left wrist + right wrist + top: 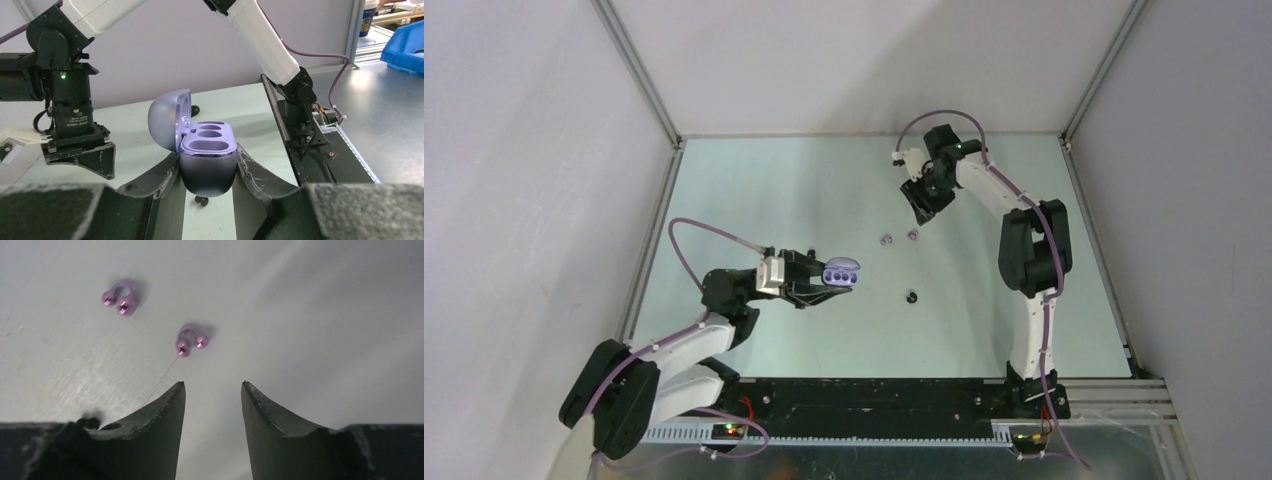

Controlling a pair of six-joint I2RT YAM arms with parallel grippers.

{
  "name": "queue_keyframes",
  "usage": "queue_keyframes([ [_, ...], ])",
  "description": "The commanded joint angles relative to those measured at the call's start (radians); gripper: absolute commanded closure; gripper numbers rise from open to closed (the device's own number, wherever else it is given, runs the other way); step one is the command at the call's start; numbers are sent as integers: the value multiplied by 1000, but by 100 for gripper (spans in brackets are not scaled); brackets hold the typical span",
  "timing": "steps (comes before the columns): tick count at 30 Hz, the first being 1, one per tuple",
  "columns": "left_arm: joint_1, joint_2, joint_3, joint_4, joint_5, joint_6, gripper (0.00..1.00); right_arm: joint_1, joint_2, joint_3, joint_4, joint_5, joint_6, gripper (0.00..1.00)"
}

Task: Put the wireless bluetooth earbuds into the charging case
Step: Pick up the earbud from the center of the board.

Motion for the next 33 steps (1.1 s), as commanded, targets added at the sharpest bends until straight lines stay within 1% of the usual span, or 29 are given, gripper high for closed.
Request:
queue_keyframes([
  [1,-6,1,15,28,6,24,100,41,16,-17,180,204,1,52],
  [6,-5,6,16,28,8,25,100,86,87,1,210,308,-11,53],
  [13,-6,12,17,32,12,24,100,95,132,9,205,325,-14,54],
  [18,-6,6,16,32,12,23,100,96,143,6,131,280,-67,55],
  [22,-6,-2,15,26,12,31,100,92,136,-3,67,220,-94,58],
  [27,-6,-6,14,20,14,37,100,91,89,-57,22,100,-144,59],
  [33,-6,-19,12,8,17,44,100,101,64,-63,-65,-5,-186,60],
])
